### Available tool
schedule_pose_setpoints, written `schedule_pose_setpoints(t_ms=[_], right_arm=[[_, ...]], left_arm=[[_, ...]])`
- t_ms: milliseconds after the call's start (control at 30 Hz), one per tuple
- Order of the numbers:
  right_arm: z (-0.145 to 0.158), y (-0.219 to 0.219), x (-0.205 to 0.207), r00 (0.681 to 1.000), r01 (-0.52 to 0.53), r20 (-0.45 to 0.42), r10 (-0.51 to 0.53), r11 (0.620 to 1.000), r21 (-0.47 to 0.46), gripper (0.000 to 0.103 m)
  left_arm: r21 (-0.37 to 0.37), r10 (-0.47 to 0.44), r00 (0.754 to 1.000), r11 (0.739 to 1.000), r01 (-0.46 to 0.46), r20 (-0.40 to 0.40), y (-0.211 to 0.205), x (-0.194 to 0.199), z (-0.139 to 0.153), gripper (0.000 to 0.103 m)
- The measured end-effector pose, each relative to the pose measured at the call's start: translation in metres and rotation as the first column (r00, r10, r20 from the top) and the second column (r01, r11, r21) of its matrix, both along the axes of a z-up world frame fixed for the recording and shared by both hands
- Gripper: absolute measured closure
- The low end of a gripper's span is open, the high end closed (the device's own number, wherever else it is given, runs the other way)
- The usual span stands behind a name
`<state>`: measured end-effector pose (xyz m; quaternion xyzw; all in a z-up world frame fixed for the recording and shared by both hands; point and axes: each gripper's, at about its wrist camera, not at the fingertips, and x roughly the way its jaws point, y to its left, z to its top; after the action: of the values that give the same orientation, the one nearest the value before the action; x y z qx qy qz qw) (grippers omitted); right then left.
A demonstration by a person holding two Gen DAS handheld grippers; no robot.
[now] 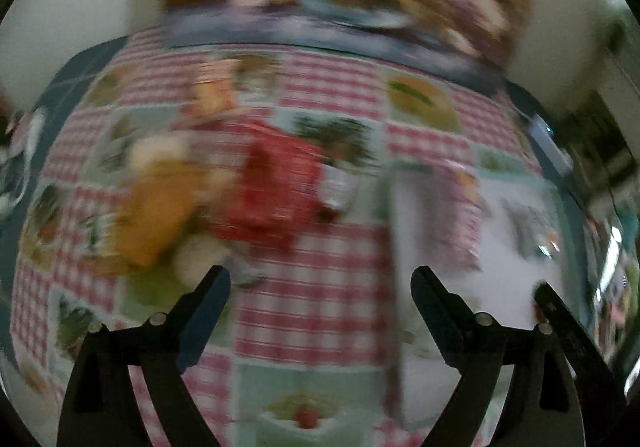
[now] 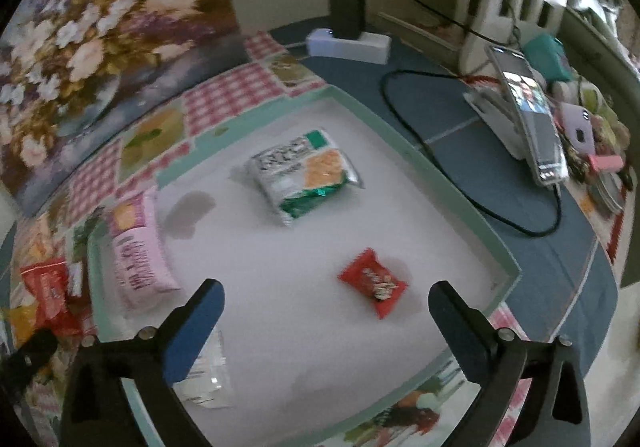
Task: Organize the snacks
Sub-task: 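Carry the packet and candy to the white tray and release both, then move both tools back toward the remaining snacks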
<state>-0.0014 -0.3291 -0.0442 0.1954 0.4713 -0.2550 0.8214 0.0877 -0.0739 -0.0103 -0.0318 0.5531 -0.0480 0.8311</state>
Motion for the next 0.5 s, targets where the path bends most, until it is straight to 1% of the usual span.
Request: schedule_pose_setpoints(t_ms=[100,200,267,333,500], right_arm=[[0.004,0.008,0.003,0.999,-0.031,0.036,0.030,0.999,0.017,0.000],[0.006,0.015,0.005,0.995,-0.056,0.084,0.052,0.997,0.044,0.000],[0.008,0.023,0.008,0.990,-0.090,0.112,0.085,0.995,0.039,0.000],[0.010,0.030,0.010,0.987,-0.112,0.120,0.108,0.993,0.033,0.000],[0.012,0.047,0.016,0.976,-0.173,0.144,0.166,0.984,0.042,0.000]], left_arm=[[0.027,0.096,0.995,0.995,-0.096,0.013,0.029,0.003,0.001,0.004],[0.056,0.163,0.986,0.985,-0.165,0.039,0.052,0.007,0.002,0.003],[0.076,0.214,0.975,0.973,-0.218,0.057,0.069,0.008,0.003,0.003],[0.081,0.259,0.964,0.961,-0.263,0.063,0.084,0.011,0.003,0.003],[0.113,0.311,0.947,0.941,-0.318,0.078,0.105,0.013,0.002,0.003]])
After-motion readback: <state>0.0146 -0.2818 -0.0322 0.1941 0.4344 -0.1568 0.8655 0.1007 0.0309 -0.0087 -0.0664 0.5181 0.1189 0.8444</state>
